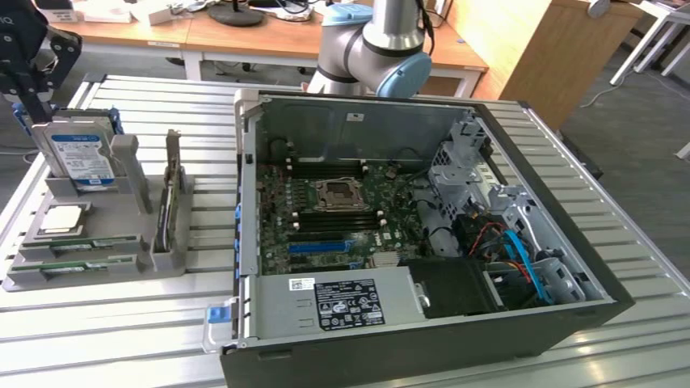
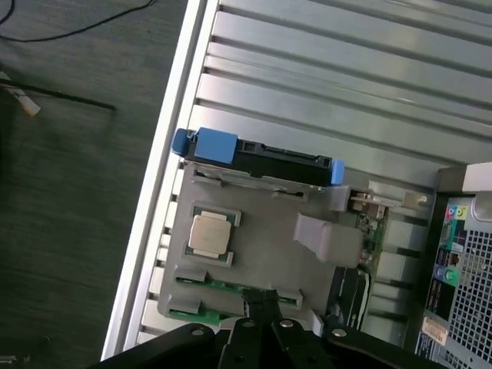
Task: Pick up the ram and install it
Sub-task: 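Pick up the ram and move it above insertion slot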
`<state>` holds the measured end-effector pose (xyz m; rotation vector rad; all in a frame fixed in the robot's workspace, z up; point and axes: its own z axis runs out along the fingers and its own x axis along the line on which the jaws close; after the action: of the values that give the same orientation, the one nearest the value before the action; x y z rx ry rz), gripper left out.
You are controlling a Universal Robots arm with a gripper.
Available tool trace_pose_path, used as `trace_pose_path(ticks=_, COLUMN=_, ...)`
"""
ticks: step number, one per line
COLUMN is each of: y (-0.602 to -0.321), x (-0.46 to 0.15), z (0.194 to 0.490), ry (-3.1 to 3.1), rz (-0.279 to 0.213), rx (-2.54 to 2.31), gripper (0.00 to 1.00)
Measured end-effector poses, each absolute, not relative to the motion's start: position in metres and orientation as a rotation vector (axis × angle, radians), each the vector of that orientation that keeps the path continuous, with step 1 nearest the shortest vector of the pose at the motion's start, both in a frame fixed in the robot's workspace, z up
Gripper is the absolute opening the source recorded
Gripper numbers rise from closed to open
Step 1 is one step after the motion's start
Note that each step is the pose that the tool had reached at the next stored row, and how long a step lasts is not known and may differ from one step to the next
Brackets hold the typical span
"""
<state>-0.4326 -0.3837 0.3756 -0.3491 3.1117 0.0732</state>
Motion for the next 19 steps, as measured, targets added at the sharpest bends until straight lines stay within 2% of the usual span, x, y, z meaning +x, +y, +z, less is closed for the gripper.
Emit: trace_pose_path(ticks=19, y=-0.3836, x=-0.4326, z=0.374, ry=3.053, rz=0.076, rx=-0.738, gripper=0.11)
